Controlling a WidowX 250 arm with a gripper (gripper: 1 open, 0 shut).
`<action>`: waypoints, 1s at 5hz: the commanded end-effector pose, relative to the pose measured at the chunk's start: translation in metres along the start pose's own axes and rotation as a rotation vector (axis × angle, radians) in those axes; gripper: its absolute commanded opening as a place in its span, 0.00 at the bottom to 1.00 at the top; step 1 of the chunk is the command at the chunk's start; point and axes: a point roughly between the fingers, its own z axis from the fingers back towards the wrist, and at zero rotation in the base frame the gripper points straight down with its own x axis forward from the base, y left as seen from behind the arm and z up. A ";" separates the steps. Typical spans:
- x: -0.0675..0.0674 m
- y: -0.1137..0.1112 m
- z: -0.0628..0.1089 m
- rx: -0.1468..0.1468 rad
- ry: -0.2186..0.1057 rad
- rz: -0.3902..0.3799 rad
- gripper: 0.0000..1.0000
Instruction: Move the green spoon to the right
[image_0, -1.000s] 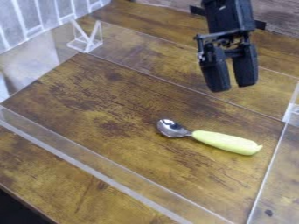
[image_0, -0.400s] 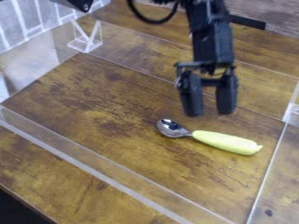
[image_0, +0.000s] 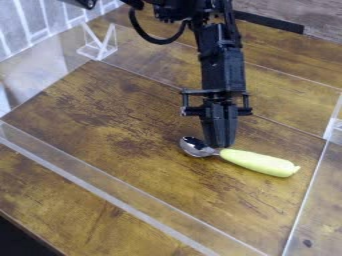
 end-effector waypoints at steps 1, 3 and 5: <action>0.039 -0.013 0.043 0.020 0.098 -0.147 0.00; 0.076 -0.030 0.072 -0.081 0.190 -0.339 0.00; 0.081 -0.041 0.055 -0.019 0.152 -0.260 1.00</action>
